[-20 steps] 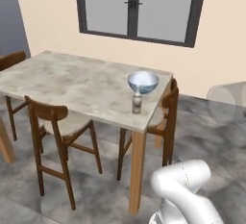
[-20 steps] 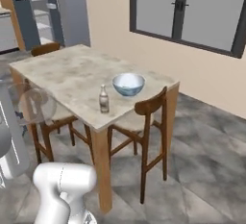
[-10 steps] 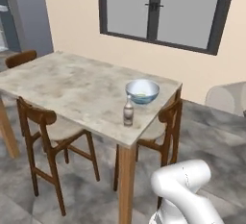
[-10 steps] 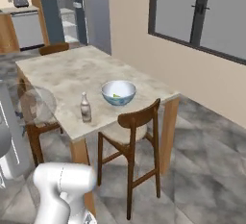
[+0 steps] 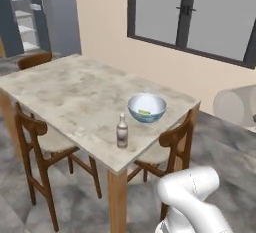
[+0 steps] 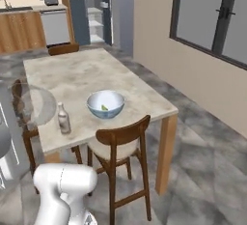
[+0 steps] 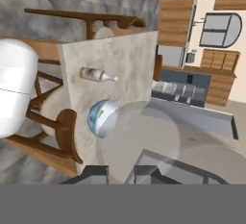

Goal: There is a bowl on the dining counter. Grab a lemon wedge from the fridge and place it in the bowl. Then get the liquor bottle and glass cup from the cabinet and place them next to the bowl.

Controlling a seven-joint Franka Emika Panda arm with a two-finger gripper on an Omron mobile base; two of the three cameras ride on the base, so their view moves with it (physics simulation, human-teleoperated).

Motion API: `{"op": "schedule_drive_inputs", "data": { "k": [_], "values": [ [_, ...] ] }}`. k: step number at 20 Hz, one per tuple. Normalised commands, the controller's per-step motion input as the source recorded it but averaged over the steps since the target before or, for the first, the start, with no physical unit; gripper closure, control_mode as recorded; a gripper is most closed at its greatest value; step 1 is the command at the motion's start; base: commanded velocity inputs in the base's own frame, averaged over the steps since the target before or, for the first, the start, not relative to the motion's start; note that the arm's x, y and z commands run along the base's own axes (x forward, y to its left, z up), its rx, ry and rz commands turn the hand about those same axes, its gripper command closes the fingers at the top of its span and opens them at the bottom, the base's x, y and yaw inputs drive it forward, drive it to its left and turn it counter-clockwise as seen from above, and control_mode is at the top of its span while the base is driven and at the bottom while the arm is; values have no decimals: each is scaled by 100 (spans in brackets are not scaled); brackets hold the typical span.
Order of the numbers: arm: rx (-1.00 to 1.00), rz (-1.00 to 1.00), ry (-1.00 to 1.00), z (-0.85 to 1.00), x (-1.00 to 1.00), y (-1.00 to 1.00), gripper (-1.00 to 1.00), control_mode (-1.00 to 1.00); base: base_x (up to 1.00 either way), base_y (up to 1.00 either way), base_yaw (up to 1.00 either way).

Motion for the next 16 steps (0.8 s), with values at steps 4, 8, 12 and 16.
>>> {"op": "schedule_drive_inputs", "data": {
  "k": [4,8,12,16],
  "values": [
    [0,0,0,0,0,0,100,100,28,-74,33],
    [0,0,0,0,0,0,100,100,26,-74,34],
    [0,0,0,0,0,0,100,100,25,-72,34],
    [0,0,0,0,0,0,100,100,24,-70,35]
  ]
}}
